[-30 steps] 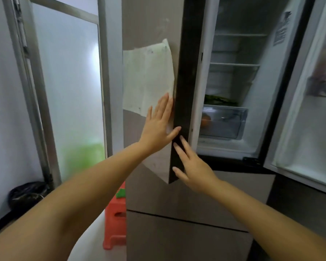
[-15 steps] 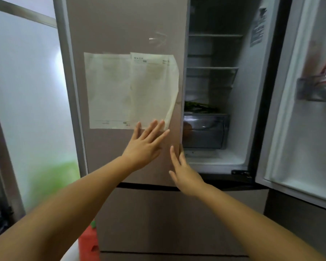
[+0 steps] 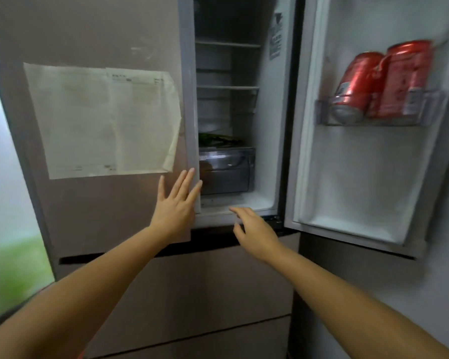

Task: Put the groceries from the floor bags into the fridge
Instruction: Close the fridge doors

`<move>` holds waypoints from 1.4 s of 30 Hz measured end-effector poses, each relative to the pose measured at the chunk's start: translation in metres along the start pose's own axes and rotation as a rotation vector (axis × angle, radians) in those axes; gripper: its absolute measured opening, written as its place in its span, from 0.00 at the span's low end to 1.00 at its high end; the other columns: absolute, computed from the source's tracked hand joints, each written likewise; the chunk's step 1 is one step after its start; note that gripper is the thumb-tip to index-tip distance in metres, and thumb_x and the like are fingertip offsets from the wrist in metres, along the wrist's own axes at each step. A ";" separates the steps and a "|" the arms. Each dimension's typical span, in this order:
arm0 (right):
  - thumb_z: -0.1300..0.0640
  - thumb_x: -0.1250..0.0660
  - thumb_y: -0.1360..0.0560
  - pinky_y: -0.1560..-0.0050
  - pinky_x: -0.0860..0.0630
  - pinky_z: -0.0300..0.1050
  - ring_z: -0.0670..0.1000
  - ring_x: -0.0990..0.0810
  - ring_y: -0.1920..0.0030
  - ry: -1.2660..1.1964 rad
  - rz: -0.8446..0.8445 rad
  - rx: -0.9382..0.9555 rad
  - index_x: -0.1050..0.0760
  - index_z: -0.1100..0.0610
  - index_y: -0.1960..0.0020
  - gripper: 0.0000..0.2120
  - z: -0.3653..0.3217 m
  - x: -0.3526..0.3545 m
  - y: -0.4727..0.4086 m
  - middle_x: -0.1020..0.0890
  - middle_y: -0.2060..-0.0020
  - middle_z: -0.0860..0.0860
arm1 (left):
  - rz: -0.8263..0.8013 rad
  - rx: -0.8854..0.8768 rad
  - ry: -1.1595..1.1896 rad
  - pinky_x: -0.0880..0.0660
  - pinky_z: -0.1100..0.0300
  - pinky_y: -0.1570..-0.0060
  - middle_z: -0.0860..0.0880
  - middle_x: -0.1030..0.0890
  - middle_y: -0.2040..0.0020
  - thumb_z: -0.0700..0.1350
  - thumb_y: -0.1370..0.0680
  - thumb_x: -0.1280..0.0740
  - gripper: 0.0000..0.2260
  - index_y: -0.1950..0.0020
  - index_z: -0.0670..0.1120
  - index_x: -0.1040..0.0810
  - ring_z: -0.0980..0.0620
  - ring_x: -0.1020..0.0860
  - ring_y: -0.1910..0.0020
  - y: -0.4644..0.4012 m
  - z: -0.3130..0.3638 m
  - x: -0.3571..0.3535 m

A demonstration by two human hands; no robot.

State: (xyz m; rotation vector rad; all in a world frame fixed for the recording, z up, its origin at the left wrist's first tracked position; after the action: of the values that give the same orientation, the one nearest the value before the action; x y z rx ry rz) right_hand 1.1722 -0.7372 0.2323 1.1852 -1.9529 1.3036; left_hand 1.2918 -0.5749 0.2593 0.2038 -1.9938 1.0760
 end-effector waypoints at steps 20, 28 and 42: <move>0.65 0.45 0.20 0.39 0.31 0.32 0.45 0.29 0.34 -0.365 0.394 -0.527 0.39 0.50 0.25 0.25 0.206 0.226 0.109 0.28 0.34 0.44 | -0.228 -0.019 1.079 0.26 0.46 0.44 0.38 0.29 0.39 0.48 0.20 0.42 0.17 0.35 0.39 0.35 0.36 0.24 0.45 -0.123 0.392 0.071; 0.65 0.48 0.20 0.36 0.38 0.38 0.53 0.32 0.30 -0.292 0.705 -0.525 0.38 0.59 0.27 0.21 0.173 0.223 0.133 0.31 0.30 0.55 | -0.189 -0.056 1.093 0.26 0.48 0.45 0.39 0.25 0.41 0.47 0.19 0.43 0.16 0.35 0.41 0.33 0.38 0.24 0.45 -0.083 0.349 0.090; 0.34 0.45 0.26 0.25 0.47 0.48 0.42 0.50 0.24 -0.352 0.346 0.084 0.58 0.42 0.24 0.37 0.007 0.078 0.066 0.51 0.23 0.41 | -0.141 0.326 1.450 0.46 0.52 0.26 0.54 0.48 0.22 0.55 0.18 0.49 0.26 0.22 0.53 0.54 0.55 0.47 0.24 0.036 0.110 0.085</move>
State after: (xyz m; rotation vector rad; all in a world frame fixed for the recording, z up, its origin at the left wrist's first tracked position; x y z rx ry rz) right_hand 1.0770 -0.7633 0.2599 1.2204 -2.4663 1.4322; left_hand 1.1545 -0.6161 0.2692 -0.2324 -0.5017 0.9691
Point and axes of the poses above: each hand's wrist, its own y-axis away from the middle knuckle, its own x-axis out of the back of the hand, z = x × y, the point moved 2 cm from there along -y, towards the middle knuckle
